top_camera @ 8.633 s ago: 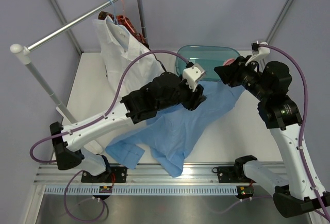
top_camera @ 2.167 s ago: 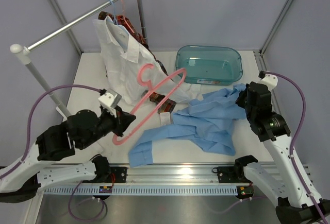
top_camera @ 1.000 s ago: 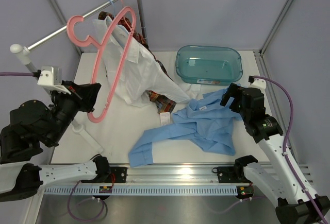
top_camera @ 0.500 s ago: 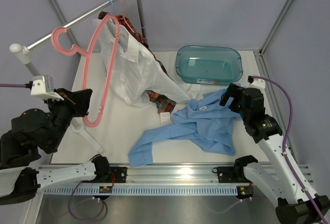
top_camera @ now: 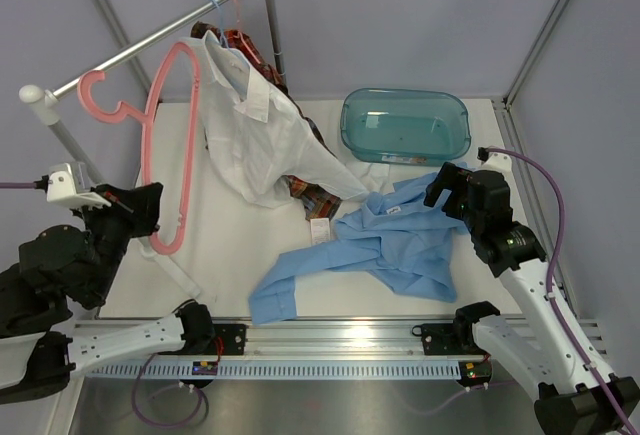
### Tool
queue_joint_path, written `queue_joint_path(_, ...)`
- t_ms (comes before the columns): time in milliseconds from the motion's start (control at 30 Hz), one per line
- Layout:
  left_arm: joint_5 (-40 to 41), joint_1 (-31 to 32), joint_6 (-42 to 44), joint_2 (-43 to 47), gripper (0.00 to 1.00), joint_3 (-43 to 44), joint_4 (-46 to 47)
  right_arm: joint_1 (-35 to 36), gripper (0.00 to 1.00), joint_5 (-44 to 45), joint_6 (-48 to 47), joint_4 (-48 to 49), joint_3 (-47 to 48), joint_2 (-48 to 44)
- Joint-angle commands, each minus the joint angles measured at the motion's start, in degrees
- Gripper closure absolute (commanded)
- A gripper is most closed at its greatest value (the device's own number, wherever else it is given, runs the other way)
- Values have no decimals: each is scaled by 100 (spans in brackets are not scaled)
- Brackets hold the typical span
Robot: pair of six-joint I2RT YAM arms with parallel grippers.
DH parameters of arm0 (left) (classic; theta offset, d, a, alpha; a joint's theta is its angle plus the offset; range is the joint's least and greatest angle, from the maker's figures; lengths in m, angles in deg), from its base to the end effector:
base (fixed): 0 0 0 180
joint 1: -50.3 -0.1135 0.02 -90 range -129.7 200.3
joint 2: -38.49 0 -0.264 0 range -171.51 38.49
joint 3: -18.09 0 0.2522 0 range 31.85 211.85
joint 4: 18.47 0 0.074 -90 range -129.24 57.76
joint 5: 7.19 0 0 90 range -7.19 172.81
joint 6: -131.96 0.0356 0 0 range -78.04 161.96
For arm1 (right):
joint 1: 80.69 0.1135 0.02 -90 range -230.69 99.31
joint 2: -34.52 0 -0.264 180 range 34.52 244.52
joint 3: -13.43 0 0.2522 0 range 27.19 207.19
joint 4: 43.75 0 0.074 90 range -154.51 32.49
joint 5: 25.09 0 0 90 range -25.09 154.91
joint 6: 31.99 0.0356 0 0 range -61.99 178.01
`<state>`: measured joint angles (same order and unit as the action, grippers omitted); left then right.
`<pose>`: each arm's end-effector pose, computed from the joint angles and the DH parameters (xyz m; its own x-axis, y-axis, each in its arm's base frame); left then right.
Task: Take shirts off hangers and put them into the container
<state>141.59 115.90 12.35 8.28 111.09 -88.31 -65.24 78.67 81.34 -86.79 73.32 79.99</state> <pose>0.0273 0.0136 0.4593 -0.1041 -0.3905 -0.9147 0.0805 0.9134 -0.3991 0.1704 0.0383 0.3125 -0.4467 0.2756 -0.8512 0.1300 0.9613 0.2430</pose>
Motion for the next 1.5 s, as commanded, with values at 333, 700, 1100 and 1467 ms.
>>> queue_joint_path(333,1355,5,165,-1618,100,812,272,-15,1,-277,-83,273,-16,-109)
queue_joint_path(700,258,-1013,254,-2813,100,1427,299,-15,1,-488,-92,335,-69,-153)
queue_joint_path(1100,660,-1770,341,-3280,100,1664,281,-15,1,-550,-92,379,-104,-153)
queue_joint_path(1467,46,-2877,640,-3579,100,1761,316,-15,1,-611,-110,388,-95,-83)
